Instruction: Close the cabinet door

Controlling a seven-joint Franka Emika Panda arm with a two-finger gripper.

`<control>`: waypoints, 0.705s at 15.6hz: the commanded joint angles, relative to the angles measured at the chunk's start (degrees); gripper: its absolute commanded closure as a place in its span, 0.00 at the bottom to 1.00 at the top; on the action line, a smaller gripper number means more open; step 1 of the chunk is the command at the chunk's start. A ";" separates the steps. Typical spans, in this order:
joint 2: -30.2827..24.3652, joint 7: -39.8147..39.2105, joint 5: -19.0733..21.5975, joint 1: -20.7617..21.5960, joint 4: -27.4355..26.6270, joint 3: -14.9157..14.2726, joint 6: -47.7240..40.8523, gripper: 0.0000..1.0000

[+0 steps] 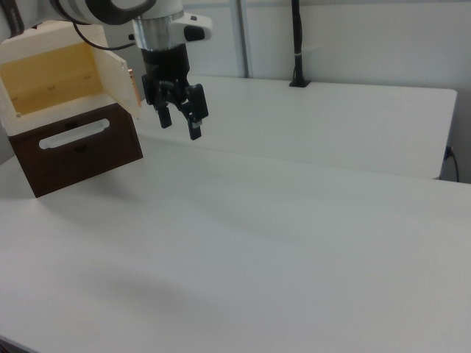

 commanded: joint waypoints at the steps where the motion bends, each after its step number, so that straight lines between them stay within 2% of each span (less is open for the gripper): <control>1: 0.15 -1.11 2.63 -0.05 -0.30 0.46 -0.39 0.27; 5: 0.06 -1.02 3.69 -0.32 -0.30 0.20 -0.13 0.66; 7: 0.06 -0.59 4.83 -0.49 -0.21 -0.24 2.32 0.81; 11: 0.15 -0.23 6.15 -0.23 -0.21 -0.16 6.28 0.87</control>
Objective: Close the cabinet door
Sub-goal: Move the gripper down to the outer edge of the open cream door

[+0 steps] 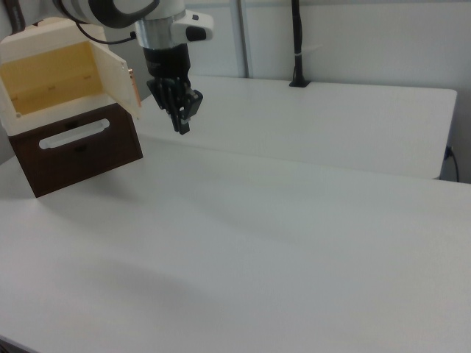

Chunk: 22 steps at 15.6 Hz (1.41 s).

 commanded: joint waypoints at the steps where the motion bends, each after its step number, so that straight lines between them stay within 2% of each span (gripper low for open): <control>1: -0.27 -0.19 2.60 0.09 -0.27 0.38 4.06 0.88; 4: -0.09 0.25 5.40 1.49 -0.27 0.83 9.84 0.88; 6: -0.01 3.74 7.52 2.19 -0.27 0.83 13.63 0.90; 14: 4.38 28.34 6.82 13.70 0.79 0.83 35.95 0.91; 17: 7.63 36.61 6.47 18.36 1.22 0.65 43.60 0.93; 19: 9.74 41.45 6.38 19.77 3.06 0.65 45.55 0.94; 22: 10.45 43.93 6.47 21.70 3.42 0.82 45.73 0.94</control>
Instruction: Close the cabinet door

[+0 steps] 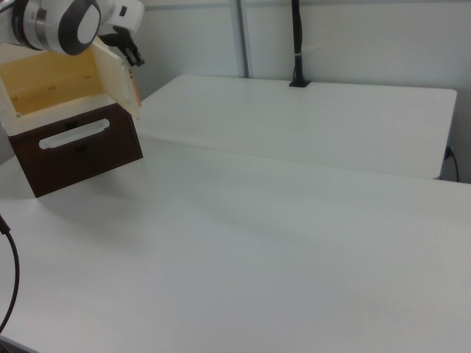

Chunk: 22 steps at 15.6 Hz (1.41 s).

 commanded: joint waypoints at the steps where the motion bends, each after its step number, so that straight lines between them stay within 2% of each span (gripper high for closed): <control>1: 1.39 3.55 -0.01 2.56 1.82 -0.74 0.44 0.94; 6: 0.95 3.29 2.71 3.01 1.56 0.05 -4.99 0.94; 12: 0.60 3.38 5.52 3.62 1.82 7.51 -13.79 0.95; 15: 0.60 4.34 6.06 3.62 1.73 10.77 -14.77 0.95; 22: 1.04 3.64 5.26 3.54 1.56 10.95 -14.41 0.95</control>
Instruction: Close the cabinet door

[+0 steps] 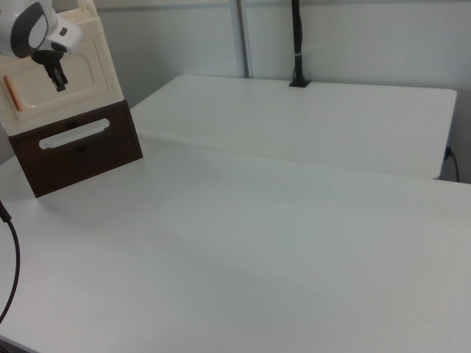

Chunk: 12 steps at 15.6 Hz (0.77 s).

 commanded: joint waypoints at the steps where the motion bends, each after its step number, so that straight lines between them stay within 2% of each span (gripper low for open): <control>1: -0.34 -0.52 0.49 -0.14 -0.15 -0.03 -1.23 0.95; 7: -0.08 -0.69 0.23 -0.05 0.20 -0.03 -0.53 0.94; 9: 0.01 -0.78 0.06 1.70 0.11 -0.12 -0.18 0.93; 12: 0.01 -4.98 -0.03 2.32 -0.24 -0.12 -0.44 0.93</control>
